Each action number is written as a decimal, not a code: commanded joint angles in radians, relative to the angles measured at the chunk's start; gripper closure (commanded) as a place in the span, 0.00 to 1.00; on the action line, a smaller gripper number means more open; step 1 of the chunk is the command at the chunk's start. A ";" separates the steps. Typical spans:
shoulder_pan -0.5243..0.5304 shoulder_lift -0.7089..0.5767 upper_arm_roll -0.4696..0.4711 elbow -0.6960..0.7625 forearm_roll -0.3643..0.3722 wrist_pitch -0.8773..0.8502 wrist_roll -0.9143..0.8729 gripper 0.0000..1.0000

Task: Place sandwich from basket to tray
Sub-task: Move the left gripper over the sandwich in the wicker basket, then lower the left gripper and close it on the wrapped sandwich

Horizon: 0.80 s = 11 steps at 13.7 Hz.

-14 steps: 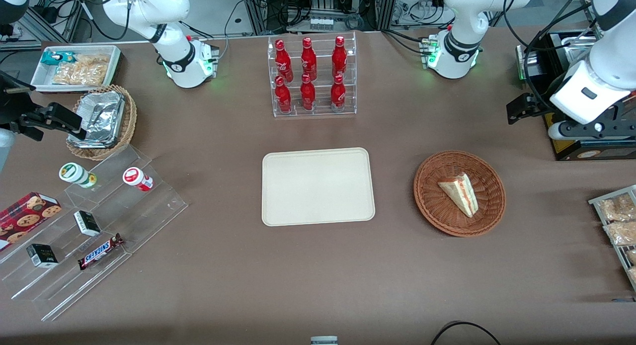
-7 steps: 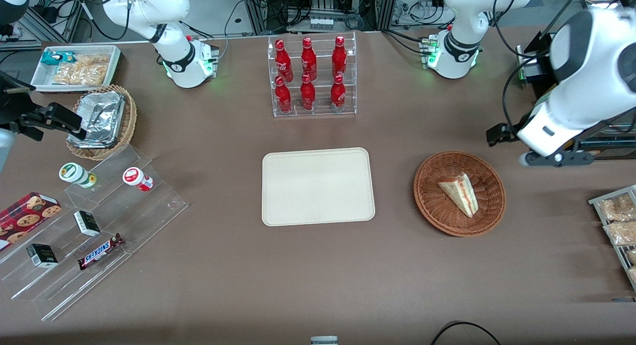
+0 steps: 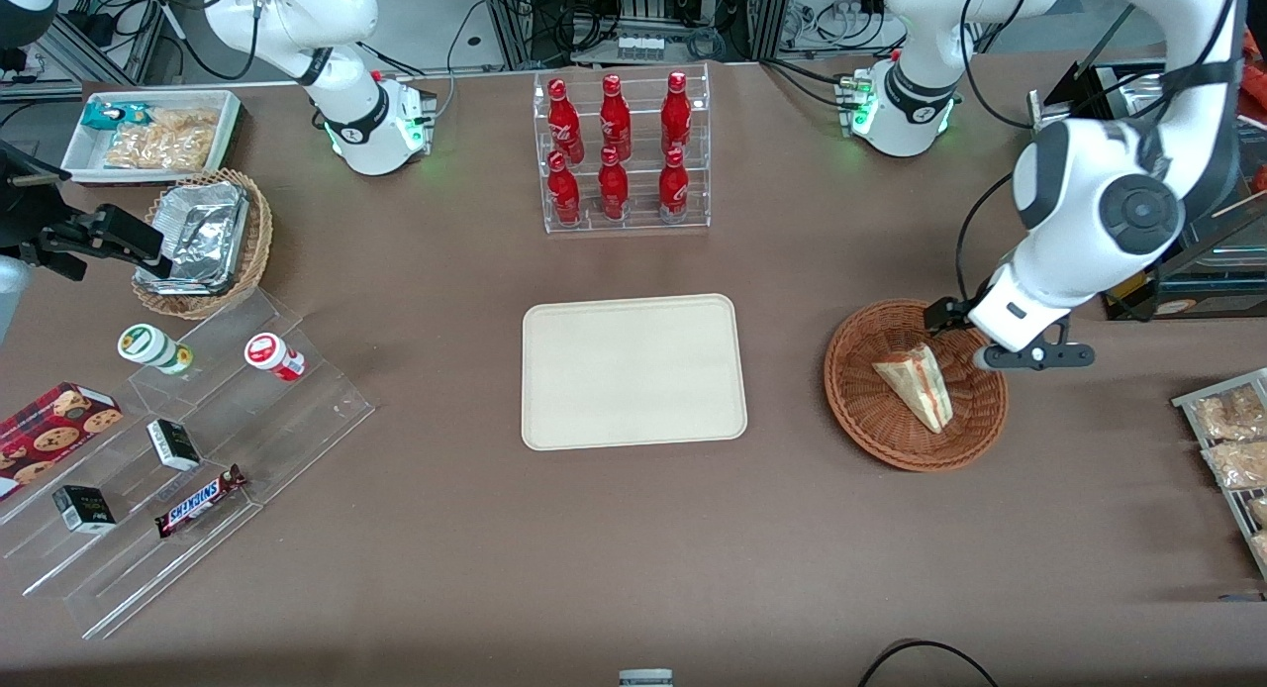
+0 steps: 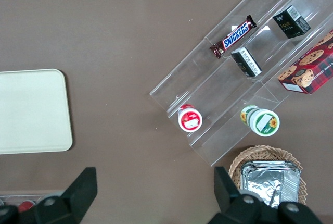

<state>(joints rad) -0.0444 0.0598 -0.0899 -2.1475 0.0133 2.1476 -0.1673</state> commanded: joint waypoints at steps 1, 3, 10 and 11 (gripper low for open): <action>-0.029 0.011 0.003 -0.054 0.013 0.102 -0.151 0.00; -0.041 0.052 0.003 -0.055 0.013 0.165 -0.338 0.00; -0.038 0.130 0.004 -0.051 -0.003 0.222 -0.624 0.00; -0.038 0.149 0.004 -0.046 -0.003 0.228 -0.674 0.00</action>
<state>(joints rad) -0.0818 0.1825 -0.0868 -2.2008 0.0113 2.3586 -0.7643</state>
